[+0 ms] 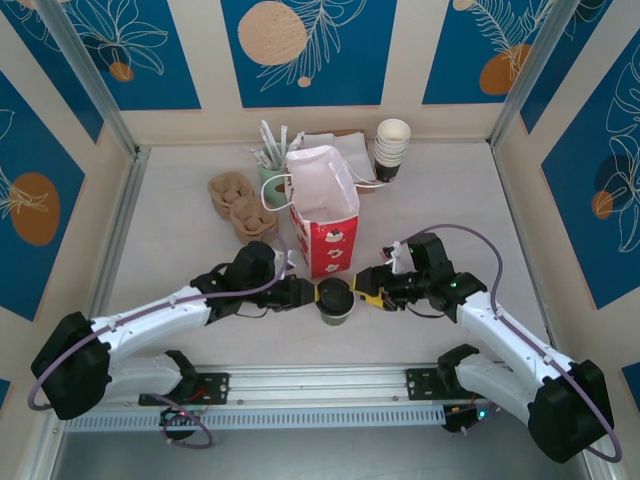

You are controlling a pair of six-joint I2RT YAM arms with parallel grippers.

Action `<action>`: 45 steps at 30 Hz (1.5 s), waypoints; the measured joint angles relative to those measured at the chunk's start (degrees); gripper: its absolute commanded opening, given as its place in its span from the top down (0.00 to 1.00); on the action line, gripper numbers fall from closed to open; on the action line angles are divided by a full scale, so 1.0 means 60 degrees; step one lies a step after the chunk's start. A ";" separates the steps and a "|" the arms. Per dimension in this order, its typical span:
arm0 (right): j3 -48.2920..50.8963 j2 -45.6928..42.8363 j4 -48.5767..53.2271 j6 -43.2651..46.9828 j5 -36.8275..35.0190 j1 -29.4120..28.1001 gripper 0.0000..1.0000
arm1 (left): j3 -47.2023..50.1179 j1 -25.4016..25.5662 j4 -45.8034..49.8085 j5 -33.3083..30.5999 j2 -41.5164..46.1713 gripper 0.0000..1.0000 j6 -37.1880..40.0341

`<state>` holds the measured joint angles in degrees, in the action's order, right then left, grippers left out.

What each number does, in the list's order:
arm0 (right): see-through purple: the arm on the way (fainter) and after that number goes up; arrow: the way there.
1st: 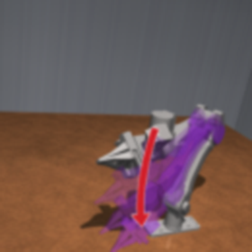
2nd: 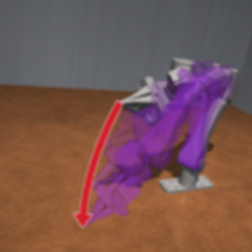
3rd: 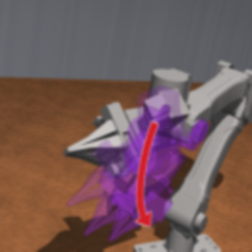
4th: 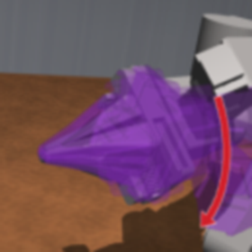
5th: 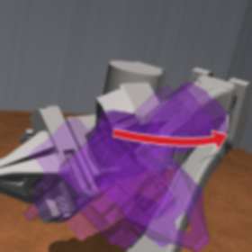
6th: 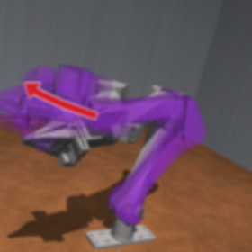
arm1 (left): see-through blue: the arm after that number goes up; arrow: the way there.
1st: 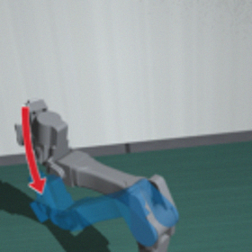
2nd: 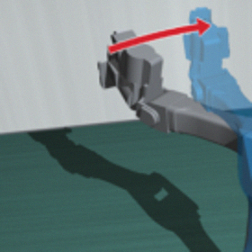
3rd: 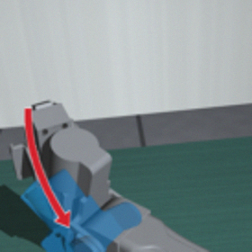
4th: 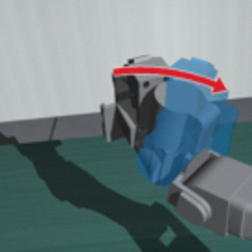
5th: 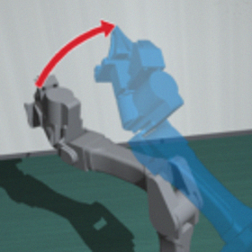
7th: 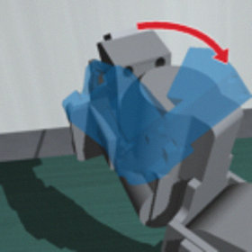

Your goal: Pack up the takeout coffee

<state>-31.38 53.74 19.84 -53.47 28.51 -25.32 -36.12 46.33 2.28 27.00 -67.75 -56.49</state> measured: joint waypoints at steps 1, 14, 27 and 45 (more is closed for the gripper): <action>0.0000 0.0022 -0.0015 -0.0018 -0.0004 -0.0015 0.44 | 0.0018 0.0000 0.0004 0.0000 0.0000 0.74 -0.0004; 0.0000 0.0146 -0.0033 -0.0022 -0.0076 -0.0160 0.44 | 0.0069 -0.0007 -0.0069 0.0004 -0.0215 0.70 0.0004; -0.0004 0.0270 0.0069 0.0018 -0.0219 -0.0240 0.44 | -0.0310 -0.0015 0.0481 0.0102 -0.0302 0.49 0.0470; -0.0288 0.0262 0.0510 0.0284 -0.0437 -0.0448 0.40 | -0.1075 -0.0015 0.1457 -0.0117 -0.0197 0.24 0.1009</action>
<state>-33.10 55.31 22.90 -51.77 25.89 -28.01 -42.57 46.24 11.03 26.30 -68.93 -50.43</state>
